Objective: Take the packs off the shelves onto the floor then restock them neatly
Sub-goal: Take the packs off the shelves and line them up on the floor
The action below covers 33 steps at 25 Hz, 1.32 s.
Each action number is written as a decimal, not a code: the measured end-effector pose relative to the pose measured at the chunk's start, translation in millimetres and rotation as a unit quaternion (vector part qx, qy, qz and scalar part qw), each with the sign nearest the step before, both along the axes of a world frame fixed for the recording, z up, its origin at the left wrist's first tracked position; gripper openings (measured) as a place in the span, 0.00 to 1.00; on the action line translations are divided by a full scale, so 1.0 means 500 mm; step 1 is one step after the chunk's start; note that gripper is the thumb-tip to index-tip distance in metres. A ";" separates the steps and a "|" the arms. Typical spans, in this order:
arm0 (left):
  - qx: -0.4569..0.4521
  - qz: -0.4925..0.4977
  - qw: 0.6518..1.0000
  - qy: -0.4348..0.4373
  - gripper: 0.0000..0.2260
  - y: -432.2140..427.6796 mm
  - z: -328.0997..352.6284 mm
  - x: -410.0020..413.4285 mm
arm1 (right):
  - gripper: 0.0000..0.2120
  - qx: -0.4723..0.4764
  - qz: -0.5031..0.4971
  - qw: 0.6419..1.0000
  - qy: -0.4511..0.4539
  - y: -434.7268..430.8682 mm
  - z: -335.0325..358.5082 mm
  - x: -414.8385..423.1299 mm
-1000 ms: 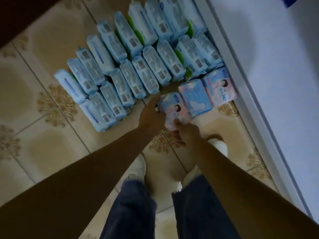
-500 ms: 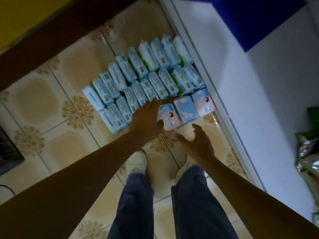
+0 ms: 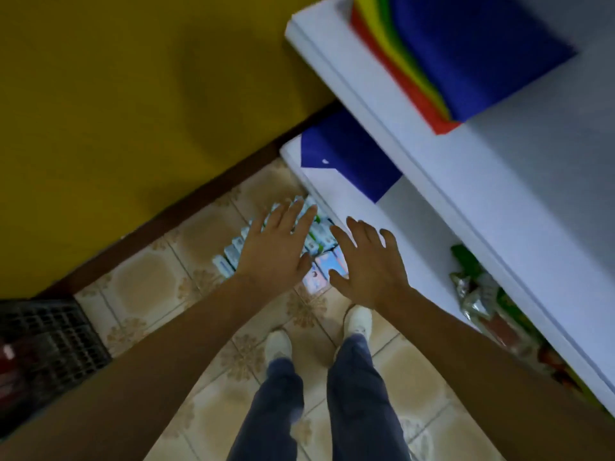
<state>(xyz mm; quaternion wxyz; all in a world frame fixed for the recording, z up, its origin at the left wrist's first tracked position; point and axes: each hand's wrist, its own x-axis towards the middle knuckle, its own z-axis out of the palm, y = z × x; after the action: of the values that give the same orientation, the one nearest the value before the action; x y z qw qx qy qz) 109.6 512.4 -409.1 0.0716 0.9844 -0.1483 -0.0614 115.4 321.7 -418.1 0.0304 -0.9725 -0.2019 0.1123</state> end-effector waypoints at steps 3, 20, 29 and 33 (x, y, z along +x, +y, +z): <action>-0.019 -0.066 0.996 -0.052 0.33 -0.027 0.175 -0.022 | 0.34 -0.053 -0.004 0.998 -0.032 -0.035 0.165 -0.075; -0.133 -0.405 0.836 -0.345 0.38 -0.696 0.692 -0.485 | 0.40 -0.185 -0.291 0.844 -0.411 -0.579 0.730 -0.768; -0.147 -0.456 0.790 -0.383 0.38 -0.896 0.810 -0.713 | 0.41 -0.213 -0.359 0.800 -0.430 -0.742 0.824 -1.035; -0.120 -0.455 0.789 -0.395 0.38 -0.953 0.818 -0.704 | 0.41 -0.210 -0.379 0.795 -0.425 -0.789 0.823 -1.043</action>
<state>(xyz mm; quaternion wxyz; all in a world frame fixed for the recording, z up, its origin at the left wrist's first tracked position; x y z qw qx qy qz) -242.3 35.8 -0.1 0.0879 0.7254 -0.6002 0.3253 -406.0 -73.0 -6.7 -0.2229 -0.9035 0.2192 -0.2932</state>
